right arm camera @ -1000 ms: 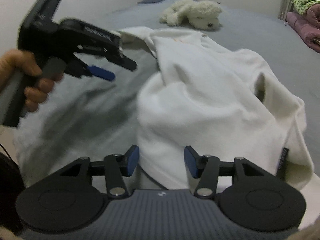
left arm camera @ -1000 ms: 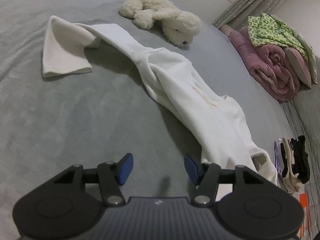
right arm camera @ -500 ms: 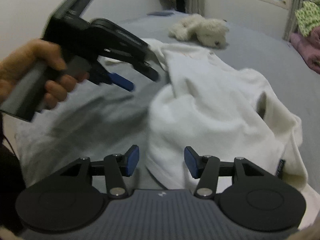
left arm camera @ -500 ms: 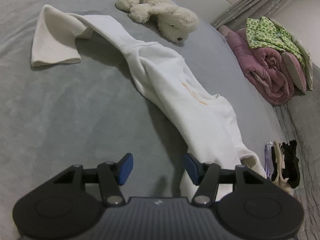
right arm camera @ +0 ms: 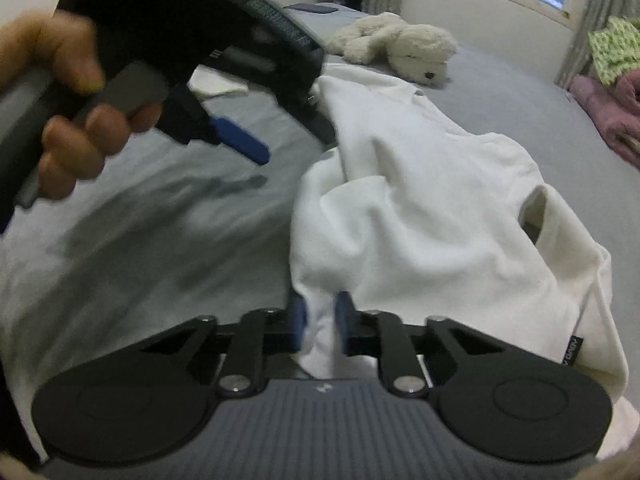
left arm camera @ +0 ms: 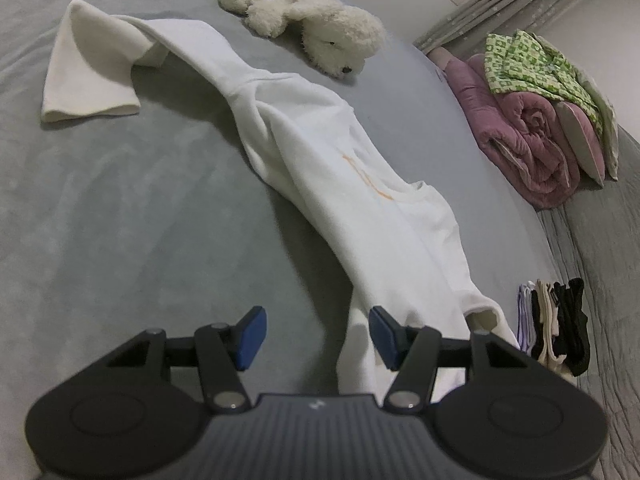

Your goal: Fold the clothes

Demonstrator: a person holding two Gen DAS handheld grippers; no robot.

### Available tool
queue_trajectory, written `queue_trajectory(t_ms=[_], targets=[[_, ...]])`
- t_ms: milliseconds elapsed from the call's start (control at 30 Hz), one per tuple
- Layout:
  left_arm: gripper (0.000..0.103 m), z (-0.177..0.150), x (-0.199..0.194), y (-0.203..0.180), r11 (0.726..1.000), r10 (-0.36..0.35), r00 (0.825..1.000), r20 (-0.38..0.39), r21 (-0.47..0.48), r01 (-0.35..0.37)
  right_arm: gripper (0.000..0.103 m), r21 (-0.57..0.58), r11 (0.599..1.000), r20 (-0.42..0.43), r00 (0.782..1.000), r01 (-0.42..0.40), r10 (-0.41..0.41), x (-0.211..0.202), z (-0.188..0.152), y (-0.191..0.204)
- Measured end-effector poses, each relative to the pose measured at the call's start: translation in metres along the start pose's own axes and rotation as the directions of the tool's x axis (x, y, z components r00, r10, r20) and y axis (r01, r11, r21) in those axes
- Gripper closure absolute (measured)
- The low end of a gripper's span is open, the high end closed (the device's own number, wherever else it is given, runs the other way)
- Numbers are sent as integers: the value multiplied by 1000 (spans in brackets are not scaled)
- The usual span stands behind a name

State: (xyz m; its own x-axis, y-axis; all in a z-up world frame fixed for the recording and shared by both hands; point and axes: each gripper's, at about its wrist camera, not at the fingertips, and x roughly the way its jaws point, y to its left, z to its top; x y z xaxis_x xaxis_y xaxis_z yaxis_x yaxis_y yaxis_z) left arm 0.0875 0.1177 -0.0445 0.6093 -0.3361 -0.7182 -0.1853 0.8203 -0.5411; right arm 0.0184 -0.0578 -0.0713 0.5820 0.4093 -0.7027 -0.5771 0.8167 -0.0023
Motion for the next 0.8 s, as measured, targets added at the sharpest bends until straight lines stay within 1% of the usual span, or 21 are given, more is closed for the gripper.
queue_trajectory(t_ms=[33, 100, 200, 267, 367, 467, 533, 567, 700, 800], targets=[[45, 0, -1, 1, 1000, 0, 1000, 2, -3, 0, 94, 32, 999, 10, 1000, -17, 17, -4, 3, -5], [45, 1, -2, 3, 1000, -2, 1000, 6, -11, 2, 94, 97, 994, 32, 998, -52, 49, -11, 9, -14], [45, 2, -4, 6, 1000, -7, 1000, 7, -23, 7, 94, 192, 974, 81, 991, -118, 104, -25, 17, -28], [45, 2, -4, 8, 999, -13, 1000, 5, -30, 13, 94, 249, 953, 131, 981, -172, 143, -36, 23, -41], [45, 1, -4, 12, 999, -28, 1000, -5, -47, 28, 94, 326, 911, 208, 959, -251, 191, -53, 30, -61], [45, 1, -2, 15, 997, -41, 999, -19, -64, 40, 94, 388, 871, 269, 941, -302, 206, -64, 32, -81], [45, 0, -2, 16, 997, -42, 999, -22, -66, 40, 94, 427, 851, 288, 938, -307, 194, -68, 32, -91], [45, 0, -2, 16, 997, -40, 999, -22, -65, 38, 94, 448, 845, 285, 942, -292, 175, -68, 32, -98], [45, 1, -2, 17, 997, -37, 999, -23, -66, 35, 94, 514, 832, 238, 966, -209, 96, -60, 25, -120], [45, 1, -1, 17, 997, -36, 999, -25, -68, 34, 94, 546, 828, 177, 984, -125, 32, -49, 18, -133]])
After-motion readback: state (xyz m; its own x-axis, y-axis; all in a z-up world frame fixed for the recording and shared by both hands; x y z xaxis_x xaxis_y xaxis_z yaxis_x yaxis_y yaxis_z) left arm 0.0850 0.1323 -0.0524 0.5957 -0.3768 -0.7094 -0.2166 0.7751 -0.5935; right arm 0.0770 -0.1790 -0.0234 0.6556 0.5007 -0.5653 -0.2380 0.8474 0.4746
